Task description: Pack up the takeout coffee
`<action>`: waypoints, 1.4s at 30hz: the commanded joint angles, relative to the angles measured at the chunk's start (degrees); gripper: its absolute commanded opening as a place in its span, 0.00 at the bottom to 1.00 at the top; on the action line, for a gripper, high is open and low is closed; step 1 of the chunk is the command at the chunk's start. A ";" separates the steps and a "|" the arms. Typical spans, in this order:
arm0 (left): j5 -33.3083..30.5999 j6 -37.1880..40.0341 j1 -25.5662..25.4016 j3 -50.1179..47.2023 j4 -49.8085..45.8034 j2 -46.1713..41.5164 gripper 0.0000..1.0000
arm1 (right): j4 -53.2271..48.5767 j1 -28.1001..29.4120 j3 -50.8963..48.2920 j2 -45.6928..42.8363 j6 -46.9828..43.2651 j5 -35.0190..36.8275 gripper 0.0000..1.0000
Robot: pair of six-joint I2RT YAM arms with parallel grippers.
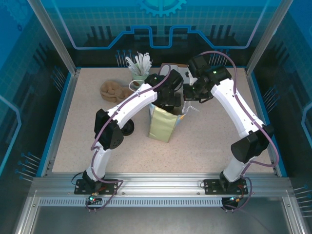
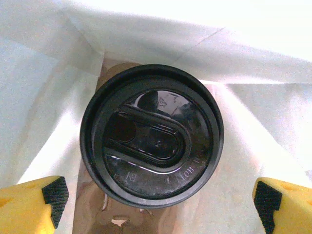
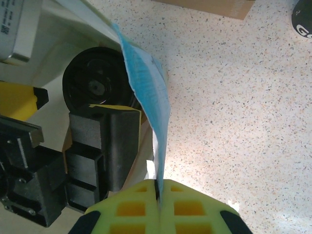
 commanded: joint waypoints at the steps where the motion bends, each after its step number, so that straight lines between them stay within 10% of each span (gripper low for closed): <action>1: -2.36 -1.18 -0.36 3.48 -3.83 -0.81 0.99 | -2.60 0.50 2.41 0.55 0.50 0.27 0.00; 28: -0.96 -3.07 -2.54 17.55 -9.38 -3.69 0.99 | 2.11 -0.72 -2.69 -2.82 2.79 -5.95 0.00; 42: -1.64 -1.25 -0.32 7.04 2.92 -19.80 0.99 | 10.78 -2.30 -13.19 -10.43 2.56 -14.63 0.00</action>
